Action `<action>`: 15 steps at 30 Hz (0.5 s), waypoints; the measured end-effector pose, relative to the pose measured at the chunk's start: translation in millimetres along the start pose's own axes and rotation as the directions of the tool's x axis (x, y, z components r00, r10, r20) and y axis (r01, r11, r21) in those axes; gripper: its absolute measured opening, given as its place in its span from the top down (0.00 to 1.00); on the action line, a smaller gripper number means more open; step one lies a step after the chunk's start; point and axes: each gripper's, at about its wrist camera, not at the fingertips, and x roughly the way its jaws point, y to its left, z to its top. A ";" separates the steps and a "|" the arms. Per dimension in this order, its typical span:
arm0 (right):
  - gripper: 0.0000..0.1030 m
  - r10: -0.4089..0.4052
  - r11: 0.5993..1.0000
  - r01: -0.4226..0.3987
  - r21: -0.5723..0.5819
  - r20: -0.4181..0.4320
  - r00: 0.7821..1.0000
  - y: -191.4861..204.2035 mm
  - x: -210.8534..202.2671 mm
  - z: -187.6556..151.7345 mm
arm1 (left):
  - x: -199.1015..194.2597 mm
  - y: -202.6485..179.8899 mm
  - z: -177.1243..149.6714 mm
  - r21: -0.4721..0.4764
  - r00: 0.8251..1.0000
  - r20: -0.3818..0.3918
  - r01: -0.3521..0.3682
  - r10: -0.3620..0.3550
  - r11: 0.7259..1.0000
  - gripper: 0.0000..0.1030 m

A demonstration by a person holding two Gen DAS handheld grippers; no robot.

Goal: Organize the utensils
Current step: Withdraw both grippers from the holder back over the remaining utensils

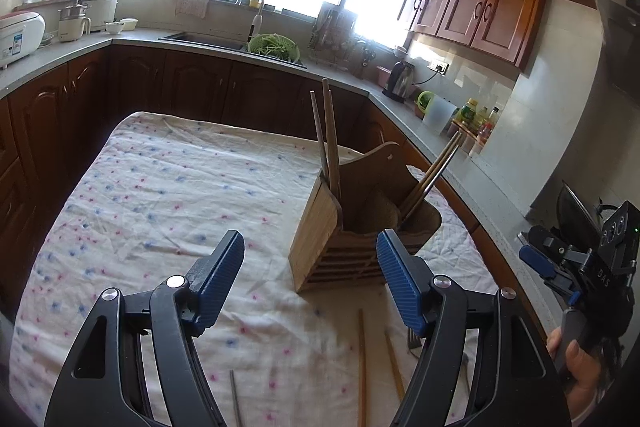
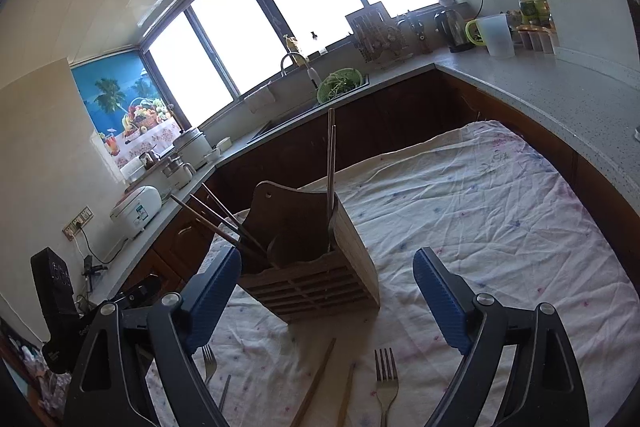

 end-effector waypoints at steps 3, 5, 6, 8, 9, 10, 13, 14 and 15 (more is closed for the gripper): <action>0.13 -0.009 1.000 0.009 0.004 0.000 1.000 -2.4 -12.7 -11.2 | -9.0 -0.5 -10.6 -0.002 1.000 -0.015 0.003 -0.003 1.000 0.30; 0.13 -0.014 1.000 0.014 -0.001 -0.006 1.000 -3.6 -20.1 -18.1 | -16.4 -0.6 -18.2 0.004 1.000 -0.021 0.001 -0.001 1.000 0.30; 0.13 -0.019 1.000 0.019 -0.004 -0.008 1.000 -3.9 -23.5 -21.4 | -19.6 -1.0 -21.2 0.006 1.000 -0.023 0.000 0.000 1.000 0.30; 0.13 -0.029 1.000 0.029 -0.010 -0.013 0.999 -4.4 -30.8 -27.5 | -26.0 -1.9 -26.9 0.007 1.000 -0.026 0.002 -0.001 1.000 0.30; 0.13 -0.034 0.999 0.034 -0.013 -0.016 0.999 -4.8 -34.2 -30.4 | -28.6 -2.7 -29.6 0.006 1.000 -0.028 0.002 -0.002 1.000 0.30; 0.13 -0.035 0.999 0.035 -0.014 -0.018 0.999 -5.3 -37.5 -33.6 | -31.0 -2.8 -32.7 0.006 1.000 -0.029 0.003 -0.003 1.000 0.29; 0.13 -0.044 0.999 0.043 -0.006 -0.022 0.999 -8.5 -48.0 -43.7 | -36.0 -4.5 -41.2 0.013 0.999 -0.041 0.002 -0.001 1.000 0.29; 0.13 -0.047 0.999 0.047 -0.004 -0.023 0.999 -9.6 -51.1 -47.1 | -37.2 -4.8 -43.4 0.014 0.999 -0.046 0.001 0.000 1.000 0.29; 0.13 -0.052 0.999 0.052 -0.004 -0.026 0.998 -10.6 -53.6 -49.8 | -38.2 -5.1 -45.9 0.016 0.999 -0.051 0.002 -0.001 1.000 0.29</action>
